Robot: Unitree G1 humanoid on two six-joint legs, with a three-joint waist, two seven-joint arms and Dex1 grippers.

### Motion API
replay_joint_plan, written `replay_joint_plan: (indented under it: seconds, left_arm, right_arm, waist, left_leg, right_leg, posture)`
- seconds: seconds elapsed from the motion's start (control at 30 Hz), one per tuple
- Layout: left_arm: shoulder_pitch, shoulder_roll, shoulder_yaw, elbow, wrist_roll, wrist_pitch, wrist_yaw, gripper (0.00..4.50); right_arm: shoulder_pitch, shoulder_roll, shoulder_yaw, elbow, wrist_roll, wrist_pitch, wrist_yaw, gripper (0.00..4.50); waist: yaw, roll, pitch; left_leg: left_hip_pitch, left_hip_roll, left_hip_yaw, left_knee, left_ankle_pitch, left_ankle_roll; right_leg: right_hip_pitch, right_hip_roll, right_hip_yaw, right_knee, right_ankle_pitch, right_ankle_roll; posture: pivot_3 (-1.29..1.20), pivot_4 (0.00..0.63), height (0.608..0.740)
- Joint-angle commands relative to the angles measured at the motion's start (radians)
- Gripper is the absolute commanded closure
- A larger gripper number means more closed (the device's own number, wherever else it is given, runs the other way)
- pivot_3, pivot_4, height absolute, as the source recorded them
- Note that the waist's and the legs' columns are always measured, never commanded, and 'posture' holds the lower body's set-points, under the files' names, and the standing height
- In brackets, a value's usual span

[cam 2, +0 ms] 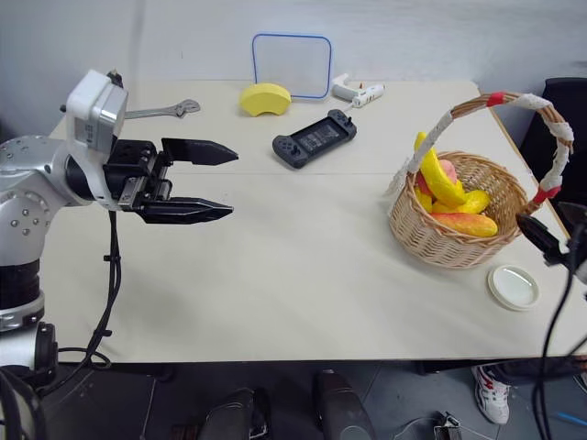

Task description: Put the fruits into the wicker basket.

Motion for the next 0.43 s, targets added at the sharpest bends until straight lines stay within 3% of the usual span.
replay_joint_plan:
  seconds: [0.03, 0.23, 0.43]
  left_arm:
    - [-0.023, 0.011, 0.016, 0.021, 0.003, -0.02, -0.027, 0.0]
    - [-0.032, 0.007, 0.012, 0.048, 0.016, -0.042, -0.053, 0.0]
    - [-0.041, -0.02, 0.0, 0.07, 0.026, -0.067, -0.067, 0.0]
  right_arm:
    - [0.136, -0.129, -0.177, -0.045, 0.069, 0.119, 0.198, 0.03]
    - [0.313, -0.288, -0.396, 0.09, 0.09, 0.236, 0.507, 0.03]
    - [0.284, -0.322, -0.443, 0.143, 0.074, 0.266, 0.532, 0.03]
  waist:
    - [0.001, 0.0, 0.0]
    - [-0.005, 0.0, 0.0]
    - [-0.003, -0.002, 0.001]
  left_leg:
    - [0.0, 0.0, 0.0, 0.0, 0.0, 0.0]
    - [0.005, 0.001, -0.001, -0.001, -0.003, 0.005]
    - [0.013, 0.001, -0.001, -0.003, -0.009, 0.01]
  right_leg:
    - [0.0, 0.0, 0.0, -0.001, 0.0, 0.0]
    - [0.012, 0.001, -0.002, -0.013, 0.0, 0.003]
    - [0.02, 0.0, -0.001, -0.018, 0.0, 0.003]
  posture:
    - [0.0, 0.15, 0.74]
    - [0.0, 0.15, 0.74]
    - [0.0, 0.15, 0.74]
